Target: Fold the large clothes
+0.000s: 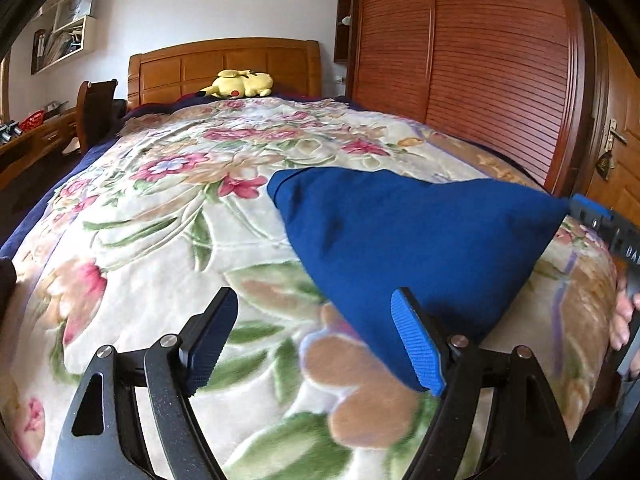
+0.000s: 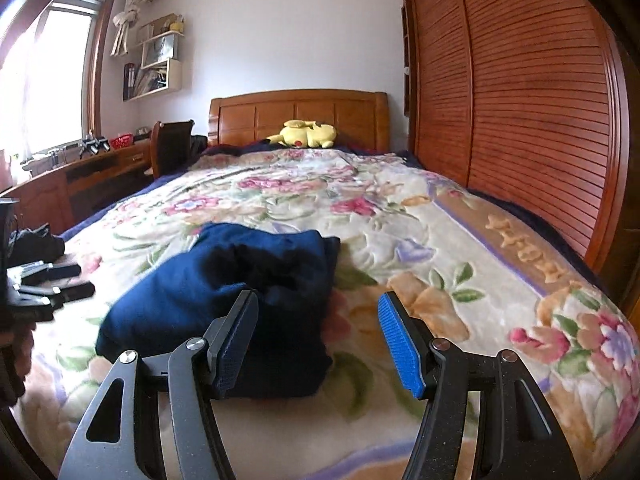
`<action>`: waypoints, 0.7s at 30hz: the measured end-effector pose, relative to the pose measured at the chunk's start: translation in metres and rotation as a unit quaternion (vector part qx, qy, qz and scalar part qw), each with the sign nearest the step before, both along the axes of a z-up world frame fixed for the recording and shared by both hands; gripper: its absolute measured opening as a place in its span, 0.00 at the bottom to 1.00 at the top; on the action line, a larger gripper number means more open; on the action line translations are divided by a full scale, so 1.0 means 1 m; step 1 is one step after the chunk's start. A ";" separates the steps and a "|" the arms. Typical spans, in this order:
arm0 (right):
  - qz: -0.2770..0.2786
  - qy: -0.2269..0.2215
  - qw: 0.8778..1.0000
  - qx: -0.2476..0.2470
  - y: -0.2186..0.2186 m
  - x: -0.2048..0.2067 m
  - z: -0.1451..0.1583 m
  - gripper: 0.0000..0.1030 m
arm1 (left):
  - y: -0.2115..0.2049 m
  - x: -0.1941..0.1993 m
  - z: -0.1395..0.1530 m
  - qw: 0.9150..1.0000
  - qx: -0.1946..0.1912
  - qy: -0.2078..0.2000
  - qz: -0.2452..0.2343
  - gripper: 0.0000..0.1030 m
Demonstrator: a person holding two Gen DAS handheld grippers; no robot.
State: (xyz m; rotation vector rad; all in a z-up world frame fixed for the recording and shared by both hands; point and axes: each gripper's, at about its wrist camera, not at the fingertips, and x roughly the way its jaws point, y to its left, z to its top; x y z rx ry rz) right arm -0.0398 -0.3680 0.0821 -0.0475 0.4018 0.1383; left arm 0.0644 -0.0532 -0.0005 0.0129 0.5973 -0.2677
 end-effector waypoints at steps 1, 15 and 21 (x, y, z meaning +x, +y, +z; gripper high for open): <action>-0.001 -0.002 1.000 -0.003 0.002 0.001 0.002 0.63 | 0.002 0.000 -0.002 1.000 0.000 -0.001 0.001 0.78; 0.059 0.023 0.997 -0.039 0.056 0.044 0.001 0.63 | 0.007 -0.006 -0.014 1.000 0.014 0.001 0.000 0.78; 0.063 0.054 0.995 -0.061 0.060 0.063 -0.008 0.63 | 0.007 -0.007 -0.015 1.000 0.013 0.003 -0.002 0.78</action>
